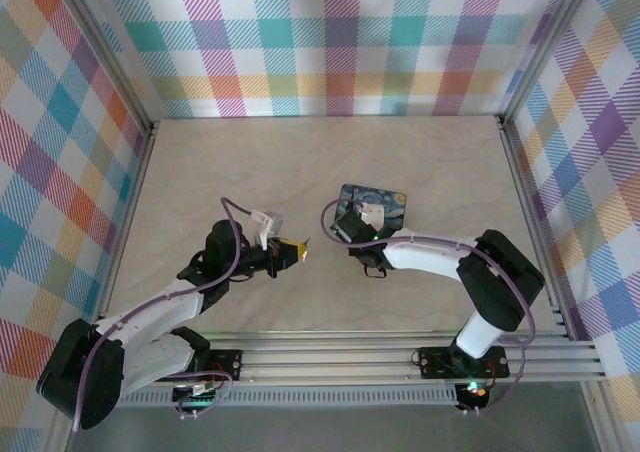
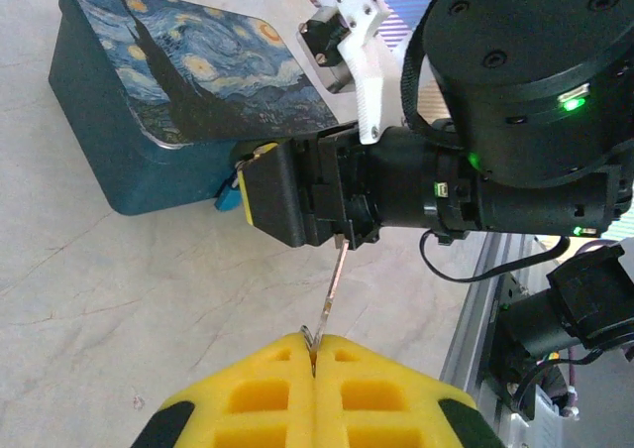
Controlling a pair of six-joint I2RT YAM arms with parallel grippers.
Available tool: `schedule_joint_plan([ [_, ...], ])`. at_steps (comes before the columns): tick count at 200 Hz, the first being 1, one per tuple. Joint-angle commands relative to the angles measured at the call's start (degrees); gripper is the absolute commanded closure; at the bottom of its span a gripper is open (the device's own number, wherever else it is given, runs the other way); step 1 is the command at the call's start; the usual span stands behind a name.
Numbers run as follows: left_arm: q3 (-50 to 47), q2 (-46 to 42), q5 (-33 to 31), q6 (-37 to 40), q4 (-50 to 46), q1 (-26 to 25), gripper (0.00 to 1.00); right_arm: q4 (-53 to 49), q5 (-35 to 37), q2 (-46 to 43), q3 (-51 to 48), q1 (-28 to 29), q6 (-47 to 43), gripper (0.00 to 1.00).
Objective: Unlock the padlock with the key
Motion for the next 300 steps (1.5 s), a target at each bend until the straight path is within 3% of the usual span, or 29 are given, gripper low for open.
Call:
schedule_joint_plan([
  [1, -0.7, -1.3, 0.0, 1.8, -1.0, -0.3, 1.00, 1.7, 1.7, 1.4, 1.5, 0.2, 1.8, 0.54],
  [175, -2.6, -6.9, -1.6, 2.7, -4.8, -0.3, 1.00, 2.5, 1.3, 9.2, 4.5, -1.8, 5.9, 0.58],
  [249, -3.2, -7.9, -1.8, 3.1, -5.4, -0.3, 1.00, 1.6, 0.3, 7.9, 5.0, -3.7, 3.5, 0.81],
  [300, -4.5, -8.0, -0.9, 3.2, -3.4, -0.3, 1.00, -4.7, -7.8, 4.9, 6.6, -4.8, -1.4, 0.83],
])
